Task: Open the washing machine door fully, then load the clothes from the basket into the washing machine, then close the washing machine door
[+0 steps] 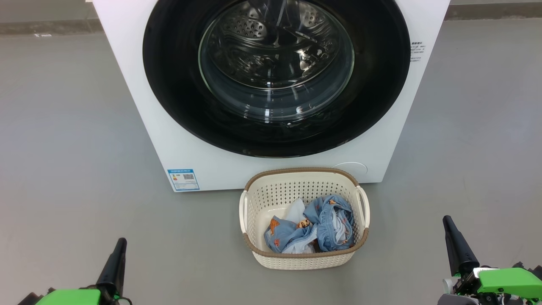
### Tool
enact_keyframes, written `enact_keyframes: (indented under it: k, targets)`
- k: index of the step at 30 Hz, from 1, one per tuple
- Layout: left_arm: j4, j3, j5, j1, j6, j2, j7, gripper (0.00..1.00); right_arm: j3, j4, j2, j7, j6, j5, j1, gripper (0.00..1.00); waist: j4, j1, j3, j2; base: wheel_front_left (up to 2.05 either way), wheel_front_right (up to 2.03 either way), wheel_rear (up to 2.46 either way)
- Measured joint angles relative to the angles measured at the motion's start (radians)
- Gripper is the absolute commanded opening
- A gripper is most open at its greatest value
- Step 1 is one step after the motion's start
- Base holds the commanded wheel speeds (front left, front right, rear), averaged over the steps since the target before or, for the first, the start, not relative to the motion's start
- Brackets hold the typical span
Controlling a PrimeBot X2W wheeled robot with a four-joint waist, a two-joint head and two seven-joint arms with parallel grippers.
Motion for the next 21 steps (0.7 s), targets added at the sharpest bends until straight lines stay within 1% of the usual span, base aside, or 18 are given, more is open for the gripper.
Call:
enact_keyframes:
  k: [21]
  targets:
    - [0.000,0.000,0.000,0.000,0.000,0.000,0.000,0.00,0.000,0.000,0.000,0.000,0.000,0.000,0.000,0.00,0.000,0.0000,0.000,0.0000,0.00,0.00,0.00]
